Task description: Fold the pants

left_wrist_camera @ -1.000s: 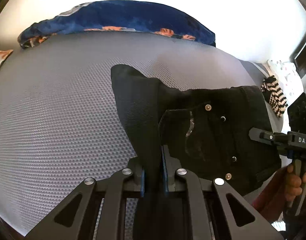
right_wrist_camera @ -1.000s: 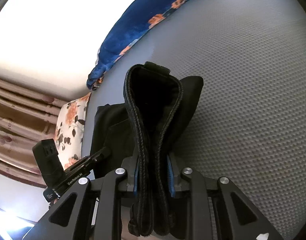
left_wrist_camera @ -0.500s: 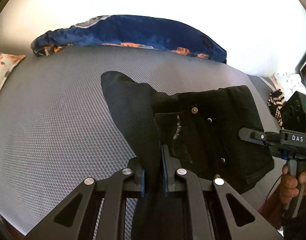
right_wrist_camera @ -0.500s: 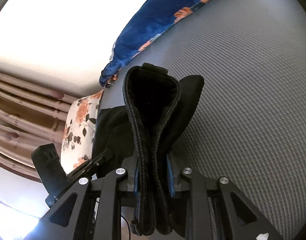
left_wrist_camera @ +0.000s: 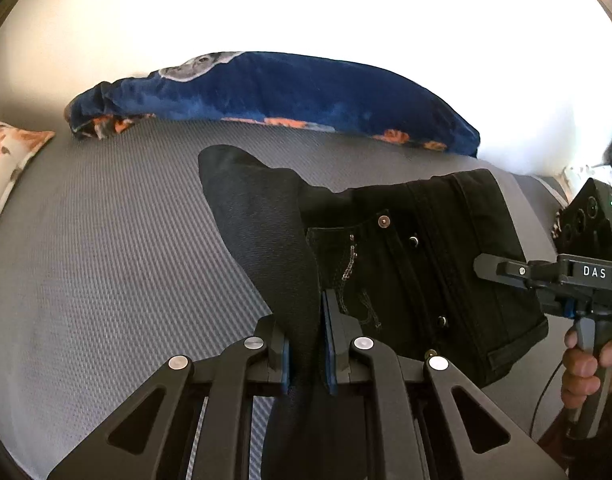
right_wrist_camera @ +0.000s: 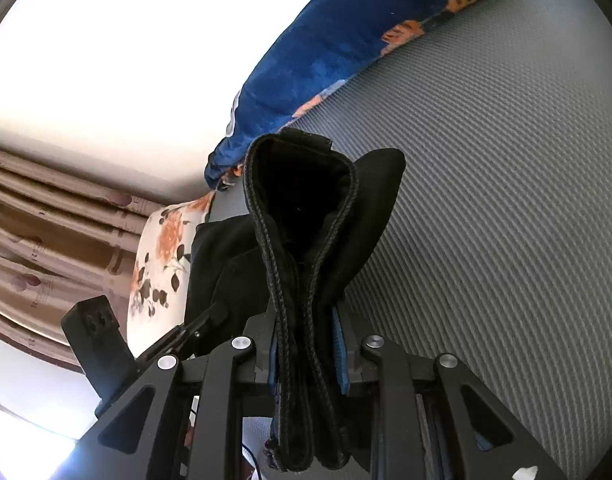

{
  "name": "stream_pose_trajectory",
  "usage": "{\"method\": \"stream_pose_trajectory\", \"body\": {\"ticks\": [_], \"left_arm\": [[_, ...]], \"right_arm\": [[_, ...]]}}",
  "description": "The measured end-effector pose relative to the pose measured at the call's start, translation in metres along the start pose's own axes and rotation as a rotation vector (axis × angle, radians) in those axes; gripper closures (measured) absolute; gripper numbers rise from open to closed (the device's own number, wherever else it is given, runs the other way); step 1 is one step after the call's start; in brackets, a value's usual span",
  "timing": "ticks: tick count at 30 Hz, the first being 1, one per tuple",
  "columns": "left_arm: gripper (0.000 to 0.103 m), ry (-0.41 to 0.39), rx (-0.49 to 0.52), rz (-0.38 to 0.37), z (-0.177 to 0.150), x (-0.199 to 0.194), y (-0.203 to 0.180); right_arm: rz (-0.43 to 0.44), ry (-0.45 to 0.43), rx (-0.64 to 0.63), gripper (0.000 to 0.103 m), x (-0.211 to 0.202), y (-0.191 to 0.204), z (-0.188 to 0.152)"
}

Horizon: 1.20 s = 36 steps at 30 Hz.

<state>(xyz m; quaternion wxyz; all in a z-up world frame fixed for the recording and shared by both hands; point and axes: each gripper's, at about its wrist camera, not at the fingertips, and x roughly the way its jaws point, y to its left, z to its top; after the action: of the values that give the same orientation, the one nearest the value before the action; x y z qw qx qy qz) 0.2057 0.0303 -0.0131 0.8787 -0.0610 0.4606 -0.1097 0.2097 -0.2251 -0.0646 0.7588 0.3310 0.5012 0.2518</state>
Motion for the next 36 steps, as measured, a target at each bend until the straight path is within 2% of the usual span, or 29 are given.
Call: {"method": "stream_pose_trajectory", "body": {"ticks": [11, 14, 16, 20, 23, 25, 29, 34, 36], "left_arm": [[0.090, -0.024, -0.021, 0.010, 0.037, 0.040, 0.026], [0.089, -0.002, -0.037, 0.025, 0.037, 0.057, 0.040], [0.088, 0.025, -0.052, 0.038, 0.031, 0.069, 0.052], [0.075, 0.053, -0.085, 0.019, 0.020, 0.086, 0.067], [0.067, 0.048, -0.082, 0.032, 0.015, 0.092, 0.068], [0.063, 0.034, -0.080, 0.039, 0.013, 0.093, 0.069], [0.052, 0.029, -0.085, 0.060, 0.013, 0.093, 0.069], [0.047, 0.032, -0.064, 0.131, 0.014, 0.084, 0.062], [0.045, 0.033, -0.052, 0.159, 0.012, 0.076, 0.058]], "right_arm": [[-0.040, -0.005, -0.017, 0.082, 0.027, 0.004, 0.046], [-0.058, -0.014, -0.017, 0.082, 0.035, 0.000, 0.053], [-0.110, -0.022, -0.023, 0.082, 0.040, -0.007, 0.053], [-0.294, -0.023, -0.129, 0.075, 0.052, -0.008, 0.048], [-0.389, -0.028, -0.185, 0.067, 0.059, -0.012, 0.041], [-0.402, -0.037, -0.185, 0.063, 0.060, -0.014, 0.038], [-0.407, -0.047, -0.185, 0.063, 0.070, -0.013, 0.041], [-0.448, -0.052, -0.185, 0.053, 0.068, -0.008, 0.042], [-0.463, -0.062, -0.192, 0.052, 0.067, 0.000, 0.042]]}}
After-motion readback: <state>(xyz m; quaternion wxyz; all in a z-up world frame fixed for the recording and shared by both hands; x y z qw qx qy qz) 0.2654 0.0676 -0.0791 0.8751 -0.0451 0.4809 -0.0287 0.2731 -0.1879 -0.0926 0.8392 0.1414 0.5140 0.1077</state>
